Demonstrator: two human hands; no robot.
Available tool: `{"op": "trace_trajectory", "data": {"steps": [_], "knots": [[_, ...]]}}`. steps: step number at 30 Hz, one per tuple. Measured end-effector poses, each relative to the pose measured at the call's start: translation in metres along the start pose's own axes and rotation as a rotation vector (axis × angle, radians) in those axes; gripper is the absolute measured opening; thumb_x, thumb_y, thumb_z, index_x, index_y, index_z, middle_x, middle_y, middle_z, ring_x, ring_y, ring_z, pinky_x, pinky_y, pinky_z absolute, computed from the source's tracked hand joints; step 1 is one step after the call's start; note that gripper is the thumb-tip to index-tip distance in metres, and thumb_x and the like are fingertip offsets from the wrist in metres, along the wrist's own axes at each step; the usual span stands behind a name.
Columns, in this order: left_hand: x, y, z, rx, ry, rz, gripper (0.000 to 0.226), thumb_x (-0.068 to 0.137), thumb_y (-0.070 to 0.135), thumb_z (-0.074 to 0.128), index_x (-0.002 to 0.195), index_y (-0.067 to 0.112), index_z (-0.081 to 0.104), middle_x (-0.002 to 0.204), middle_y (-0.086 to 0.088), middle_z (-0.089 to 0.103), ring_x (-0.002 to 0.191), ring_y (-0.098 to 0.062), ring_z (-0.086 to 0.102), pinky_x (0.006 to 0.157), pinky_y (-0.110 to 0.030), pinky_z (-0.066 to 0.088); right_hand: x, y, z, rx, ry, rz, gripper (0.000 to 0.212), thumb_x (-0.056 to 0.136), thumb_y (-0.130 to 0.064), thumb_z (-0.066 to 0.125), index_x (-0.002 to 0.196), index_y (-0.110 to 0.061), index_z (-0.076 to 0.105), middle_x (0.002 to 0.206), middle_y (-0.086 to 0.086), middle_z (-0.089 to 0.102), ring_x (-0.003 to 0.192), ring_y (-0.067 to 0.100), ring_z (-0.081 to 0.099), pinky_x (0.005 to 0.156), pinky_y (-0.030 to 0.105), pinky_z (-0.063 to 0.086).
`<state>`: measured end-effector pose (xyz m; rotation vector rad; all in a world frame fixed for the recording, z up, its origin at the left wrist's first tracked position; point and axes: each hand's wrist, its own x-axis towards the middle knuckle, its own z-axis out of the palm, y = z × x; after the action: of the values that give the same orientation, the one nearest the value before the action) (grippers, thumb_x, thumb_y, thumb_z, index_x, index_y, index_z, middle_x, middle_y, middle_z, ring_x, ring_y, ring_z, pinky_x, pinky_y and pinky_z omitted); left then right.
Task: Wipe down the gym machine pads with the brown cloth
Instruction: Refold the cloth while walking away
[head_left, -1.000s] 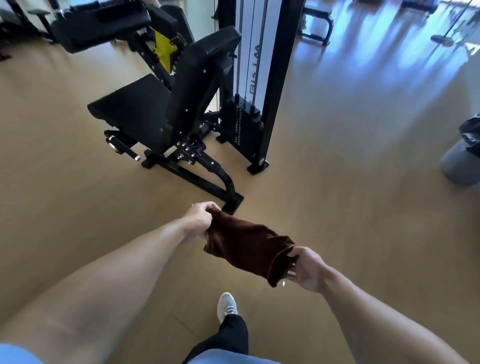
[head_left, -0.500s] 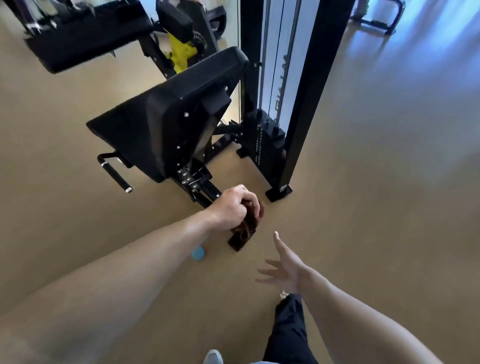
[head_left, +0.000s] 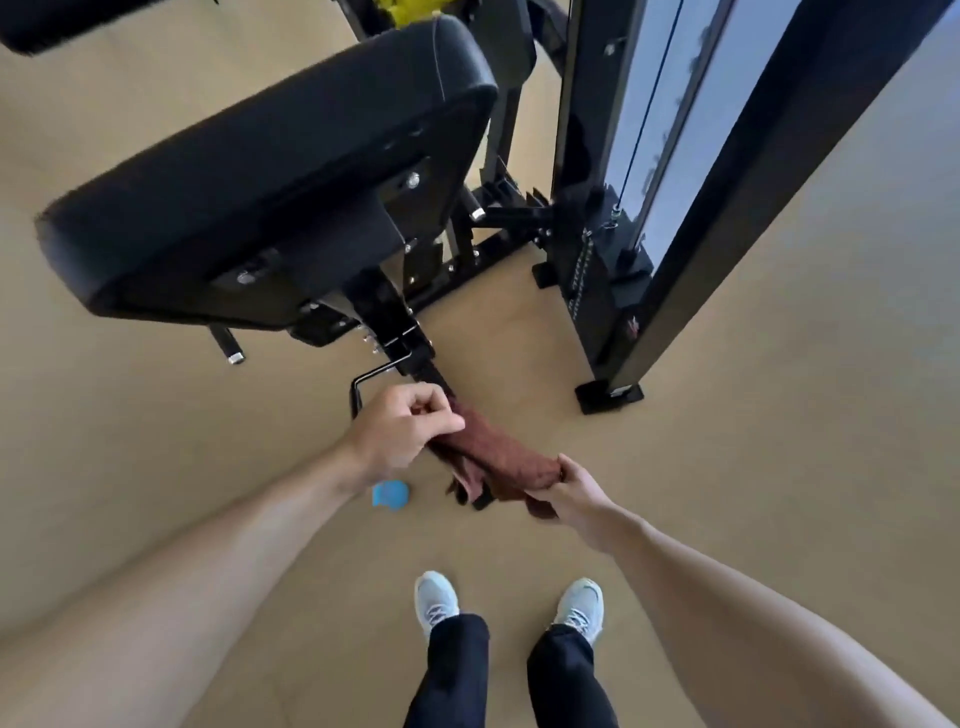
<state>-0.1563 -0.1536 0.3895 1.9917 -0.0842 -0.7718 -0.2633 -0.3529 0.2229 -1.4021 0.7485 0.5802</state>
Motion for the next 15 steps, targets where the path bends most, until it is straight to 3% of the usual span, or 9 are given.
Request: {"op": "trace_trajectory", "data": {"steps": [2, 5, 7, 11, 13, 15], "knots": [[0.029, -0.029, 0.002, 0.03, 0.109, -0.038, 0.029, 0.064, 0.018, 0.072, 0.056, 0.02, 0.045, 0.056, 0.005, 0.039, 0.056, -0.012, 0.035, 0.057, -0.028, 0.029, 0.034, -0.005, -0.005, 0.194, -0.032, 0.098, 0.021, 0.088, 0.008, 0.063, 0.096, -0.008, 0.051, 0.101, 0.023, 0.064, 0.088, 0.033, 0.065, 0.083, 0.054, 0.059], [0.071, -0.086, 0.004, 0.097, 0.259, -0.152, 0.044, 0.069, 0.006, 0.078, 0.064, 0.021, 0.036, 0.064, -0.001, 0.039, 0.06, -0.017, 0.033, 0.052, -0.027, 0.027, 0.087, -0.006, -0.012, 0.391, 0.009, 0.17, 0.023, 0.092, 0.012, 0.054, 0.11, -0.003, 0.053, 0.112, 0.026, 0.066, 0.098, 0.037, 0.069, 0.067, 0.04, 0.063], [0.1, -0.129, 0.01, 0.176, 0.335, -0.23, 0.045, 0.072, 0.005, 0.081, 0.075, 0.016, 0.038, 0.07, 0.0, 0.041, 0.06, -0.015, 0.034, 0.048, -0.019, 0.028, 0.127, -0.005, -0.013, 0.487, 0.076, 0.186, 0.026, 0.093, 0.017, 0.049, 0.112, 0.0, 0.056, 0.109, 0.025, 0.066, 0.094, 0.035, 0.069, 0.065, 0.036, 0.064], [0.143, -0.208, 0.022, 0.174, 0.336, -0.362, 0.049, 0.074, 0.007, 0.084, 0.112, 0.019, 0.055, 0.1, -0.004, 0.058, 0.091, -0.021, 0.058, 0.076, -0.025, 0.044, 0.192, -0.001, 0.0, 0.584, 0.122, 0.192, 0.035, 0.089, 0.024, 0.045, 0.105, -0.001, 0.062, 0.098, 0.023, 0.068, 0.089, 0.034, 0.068, 0.067, 0.038, 0.063], [0.164, -0.238, 0.024, 0.239, 0.311, -0.374, 0.03, 0.076, 0.007, 0.082, 0.102, 0.015, 0.07, 0.094, -0.008, 0.069, 0.093, -0.028, 0.068, 0.077, -0.028, 0.049, 0.221, 0.001, 0.013, 0.53, 0.136, 0.164, 0.037, 0.087, 0.026, 0.045, 0.097, -0.004, 0.064, 0.092, 0.021, 0.067, 0.085, 0.032, 0.067, 0.072, 0.039, 0.06], [0.181, -0.254, 0.021, 0.335, 0.347, -0.362, 0.013, 0.077, 0.01, 0.08, 0.085, 0.016, 0.071, 0.082, -0.005, 0.07, 0.086, -0.028, 0.069, 0.072, -0.028, 0.05, 0.243, -0.002, 0.026, 0.467, 0.141, 0.118, 0.037, 0.086, 0.026, 0.046, 0.093, -0.006, 0.065, 0.088, 0.019, 0.067, 0.076, 0.029, 0.067, 0.072, 0.037, 0.059]]}}
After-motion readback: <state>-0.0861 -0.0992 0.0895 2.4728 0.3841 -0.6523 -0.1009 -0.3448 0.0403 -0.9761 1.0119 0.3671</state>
